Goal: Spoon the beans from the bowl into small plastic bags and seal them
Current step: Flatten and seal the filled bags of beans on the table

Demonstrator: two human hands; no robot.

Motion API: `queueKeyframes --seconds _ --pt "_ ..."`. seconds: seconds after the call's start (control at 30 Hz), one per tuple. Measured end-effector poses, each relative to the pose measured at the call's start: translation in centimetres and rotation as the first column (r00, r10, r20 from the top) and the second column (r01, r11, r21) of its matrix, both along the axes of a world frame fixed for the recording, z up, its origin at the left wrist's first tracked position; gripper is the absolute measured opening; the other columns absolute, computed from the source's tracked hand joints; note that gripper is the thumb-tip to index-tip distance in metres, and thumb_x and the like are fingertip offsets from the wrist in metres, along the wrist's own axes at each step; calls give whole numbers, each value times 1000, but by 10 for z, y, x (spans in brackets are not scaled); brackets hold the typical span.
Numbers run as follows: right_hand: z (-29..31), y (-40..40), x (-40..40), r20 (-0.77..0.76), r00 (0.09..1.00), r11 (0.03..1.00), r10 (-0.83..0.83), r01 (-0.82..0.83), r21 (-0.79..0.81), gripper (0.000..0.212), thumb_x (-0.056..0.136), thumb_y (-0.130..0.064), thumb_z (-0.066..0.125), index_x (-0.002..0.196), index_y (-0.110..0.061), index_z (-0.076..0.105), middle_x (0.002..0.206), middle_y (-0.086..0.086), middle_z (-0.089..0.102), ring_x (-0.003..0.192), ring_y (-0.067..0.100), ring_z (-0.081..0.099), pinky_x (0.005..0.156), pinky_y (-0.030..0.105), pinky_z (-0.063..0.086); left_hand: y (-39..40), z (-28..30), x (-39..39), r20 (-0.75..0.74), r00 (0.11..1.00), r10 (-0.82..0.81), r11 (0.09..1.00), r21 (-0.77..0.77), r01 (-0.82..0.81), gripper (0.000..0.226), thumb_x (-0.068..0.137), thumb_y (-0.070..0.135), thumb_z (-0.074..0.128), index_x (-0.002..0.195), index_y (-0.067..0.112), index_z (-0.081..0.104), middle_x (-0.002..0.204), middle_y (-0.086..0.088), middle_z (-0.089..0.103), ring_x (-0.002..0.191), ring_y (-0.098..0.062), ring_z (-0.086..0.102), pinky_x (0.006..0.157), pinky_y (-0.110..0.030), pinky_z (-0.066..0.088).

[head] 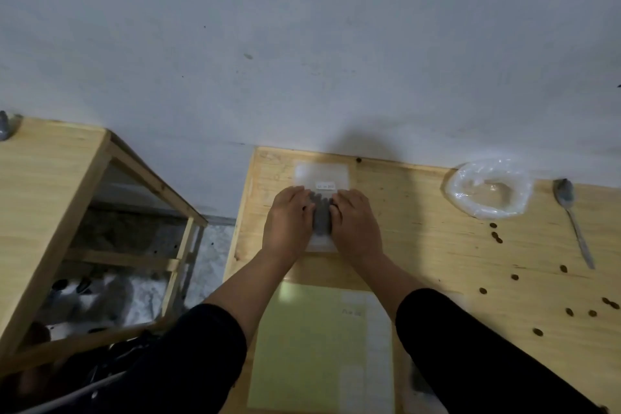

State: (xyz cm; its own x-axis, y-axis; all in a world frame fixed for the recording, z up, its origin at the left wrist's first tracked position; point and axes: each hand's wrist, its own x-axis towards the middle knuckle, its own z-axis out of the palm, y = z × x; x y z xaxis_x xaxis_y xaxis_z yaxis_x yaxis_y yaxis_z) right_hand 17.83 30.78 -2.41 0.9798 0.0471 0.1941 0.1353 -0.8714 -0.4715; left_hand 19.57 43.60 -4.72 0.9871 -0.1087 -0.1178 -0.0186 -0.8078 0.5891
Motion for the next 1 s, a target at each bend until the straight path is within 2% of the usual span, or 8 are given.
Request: queueKeyframes --seconds 0.13,0.23,0.3,0.37,0.43,0.53,0.77,1.0 --pt "5 -1 -10 -41 995 970 93 -100 -220 36 86 -14 38 95 3 67 94 15 69 92 28 66 101 39 37 2 17 -7 -23 992 -121 993 -13 121 40 99 16 31 135 4 42 142 -10 42 135 -25 31 115 -35 19" --pt "10 -3 -23 -122 988 936 96 -131 -327 43 86 -18 35 105 6 65 106 18 69 104 30 64 98 43 48 6 30 -15 76 994 -73 997 4 73 36 96 20 39 127 7 52 129 -11 53 121 -25 47 102 -32 37" --pt "20 -3 -32 -159 986 938 51 -102 -333 46 87 -20 35 111 7 63 113 20 66 112 33 60 96 46 49 2 37 -23 182 978 -101 995 35 96 39 89 23 35 113 5 60 108 -11 62 100 -26 59 86 -31 48" --pt "33 -7 -45 -142 990 943 -21 -28 -331 41 82 -20 46 107 6 65 110 19 68 108 34 63 90 44 50 0 45 -31 275 950 -147 989 39 142 34 88 21 38 104 4 63 98 -11 63 90 -26 59 80 -33 52" --pt "42 -12 -62 -90 993 955 -70 41 -293 40 74 -18 61 105 6 66 107 20 68 105 35 64 86 42 52 -5 54 -39 284 942 -179 983 12 183 24 90 15 48 106 4 63 99 -13 64 94 -27 58 84 -34 49" --pt "45 -27 -96 -94 984 972 -154 134 -192 45 76 -19 59 113 7 60 115 22 64 113 41 58 91 47 48 -22 60 -66 301 924 -237 969 7 246 27 89 13 52 111 3 64 105 -15 66 101 -30 60 89 -34 47" --pt "31 -75 -183 -217 899 924 -380 361 -123 61 86 -34 32 125 8 52 127 25 55 124 40 48 105 50 39 -78 45 -140 27 915 -403 915 28 403 43 98 29 41 139 17 41 141 -6 45 132 -22 35 107 -32 30" --pt "5 -122 -229 -359 795 869 -489 478 -125 49 94 -33 37 134 -6 44 142 17 40 134 31 34 109 38 30 -121 6 -176 -166 854 -493 848 129 514 45 95 31 31 137 19 42 143 -5 44 126 -27 43 103 -35 34"
